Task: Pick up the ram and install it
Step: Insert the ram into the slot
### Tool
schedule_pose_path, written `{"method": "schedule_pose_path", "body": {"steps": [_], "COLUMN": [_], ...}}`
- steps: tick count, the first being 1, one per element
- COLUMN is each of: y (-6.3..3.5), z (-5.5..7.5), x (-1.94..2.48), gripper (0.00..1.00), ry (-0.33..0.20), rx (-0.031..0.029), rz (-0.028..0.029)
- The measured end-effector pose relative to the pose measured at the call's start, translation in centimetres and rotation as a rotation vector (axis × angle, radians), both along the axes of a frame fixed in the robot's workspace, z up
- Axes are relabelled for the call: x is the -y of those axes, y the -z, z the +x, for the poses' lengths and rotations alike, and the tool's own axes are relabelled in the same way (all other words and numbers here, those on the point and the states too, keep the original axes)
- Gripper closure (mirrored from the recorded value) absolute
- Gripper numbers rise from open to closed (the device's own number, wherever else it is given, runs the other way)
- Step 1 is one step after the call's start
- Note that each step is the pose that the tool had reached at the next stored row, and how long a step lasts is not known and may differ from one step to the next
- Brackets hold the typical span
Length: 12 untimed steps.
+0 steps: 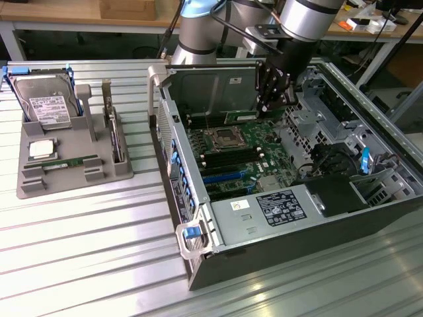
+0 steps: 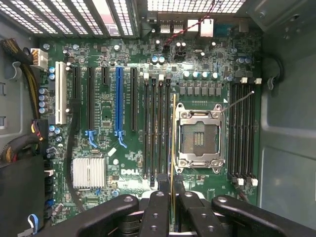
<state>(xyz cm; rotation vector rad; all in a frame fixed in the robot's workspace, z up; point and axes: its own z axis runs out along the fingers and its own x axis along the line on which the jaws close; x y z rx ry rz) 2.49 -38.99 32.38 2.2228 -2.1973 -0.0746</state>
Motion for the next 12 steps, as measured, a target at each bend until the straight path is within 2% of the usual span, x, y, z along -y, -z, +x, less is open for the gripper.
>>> {"method": "schedule_pose_path", "body": {"steps": [12], "y": [0.68], "z": [0.00], "x": [0.00], "gripper": [0.86], "ry": [0.000], "rx": [0.0000], "rz": [0.0000]}}
